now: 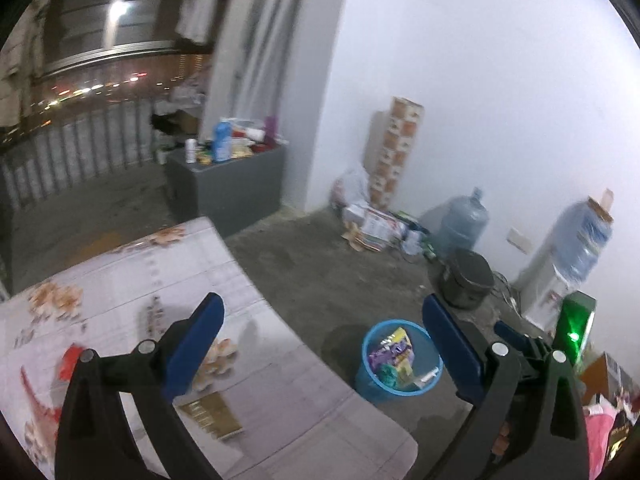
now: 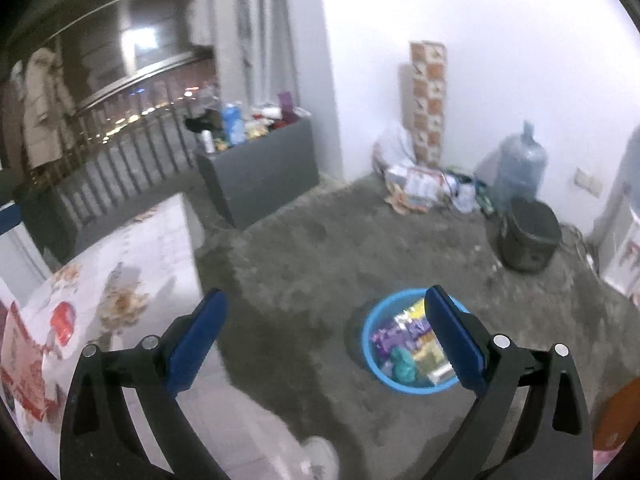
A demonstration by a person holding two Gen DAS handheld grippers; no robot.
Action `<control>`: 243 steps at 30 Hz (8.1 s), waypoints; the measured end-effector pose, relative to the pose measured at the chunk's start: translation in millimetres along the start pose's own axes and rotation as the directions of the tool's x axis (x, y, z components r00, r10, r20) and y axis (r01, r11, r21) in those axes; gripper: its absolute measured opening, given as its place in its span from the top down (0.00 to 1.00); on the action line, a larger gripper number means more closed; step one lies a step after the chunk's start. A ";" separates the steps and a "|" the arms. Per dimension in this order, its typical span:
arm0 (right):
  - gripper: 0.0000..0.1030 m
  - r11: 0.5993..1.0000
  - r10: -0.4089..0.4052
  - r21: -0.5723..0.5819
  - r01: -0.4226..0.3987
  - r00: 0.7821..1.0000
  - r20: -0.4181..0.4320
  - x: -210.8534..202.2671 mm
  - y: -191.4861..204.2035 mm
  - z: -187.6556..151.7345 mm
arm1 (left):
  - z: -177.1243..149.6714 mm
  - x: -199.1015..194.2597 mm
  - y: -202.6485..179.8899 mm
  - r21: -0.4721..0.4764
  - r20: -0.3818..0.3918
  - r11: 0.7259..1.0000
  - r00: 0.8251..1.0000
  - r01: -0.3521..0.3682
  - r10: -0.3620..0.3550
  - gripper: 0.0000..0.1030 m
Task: Collect trash
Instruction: 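Move both tools back over the table, then close the left gripper on the white tissue paper, then grasp the gold LOVE tissue pack with the right gripper, then carry the white tissue and gold pack over the blue wastebasket, then open both grippers to drop the tissue and gold pack into the wastebasket, then press the white tissue down into the wastebasket with the right gripper, then move both tools back from the wastebasket over the table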
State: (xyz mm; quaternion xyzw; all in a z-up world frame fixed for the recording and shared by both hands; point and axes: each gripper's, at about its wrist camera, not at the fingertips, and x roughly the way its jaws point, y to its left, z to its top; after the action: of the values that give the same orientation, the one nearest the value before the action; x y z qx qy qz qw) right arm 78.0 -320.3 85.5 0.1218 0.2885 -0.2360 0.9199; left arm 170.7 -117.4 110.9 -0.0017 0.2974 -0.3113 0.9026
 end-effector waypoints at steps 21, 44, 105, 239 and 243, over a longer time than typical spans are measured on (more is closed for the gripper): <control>0.08 0.890 0.453 -0.098 -0.446 0.888 0.075 -38.6 70.4 6.3 | -70.3 -157.8 121.5 -0.145 0.216 0.973 0.954 -0.181 0.210 0.06; 0.47 0.786 0.590 0.146 -0.601 0.657 -0.470 82.6 157.1 -28.6 | -143.5 -3.1 115.7 -0.072 -0.221 0.980 0.961 -0.183 0.163 0.38; 0.35 0.782 0.336 -0.293 -0.550 0.769 -0.544 55.2 139.3 -89.1 | -168.3 39.7 110.3 -0.063 -0.381 0.997 0.924 -0.052 0.024 0.88; 0.70 0.811 0.013 0.490 0.320 0.828 -0.561 304.2 -252.5 -155.6 | -61.8 177.8 -65.7 0.161 -0.463 0.963 0.878 0.218 -0.121 0.28; 0.69 0.811 0.054 0.514 0.278 0.841 -0.539 289.5 -229.4 -150.0 | -56.0 169.2 -68.5 0.175 -0.434 0.961 0.893 0.216 -0.122 0.28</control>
State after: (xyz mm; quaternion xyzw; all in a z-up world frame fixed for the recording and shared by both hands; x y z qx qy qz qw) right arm 100.5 -568.7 -225.6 0.4350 0.4526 -0.3249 0.7074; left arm 208.6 -257.7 -13.0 0.1381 0.4467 -0.4126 0.7818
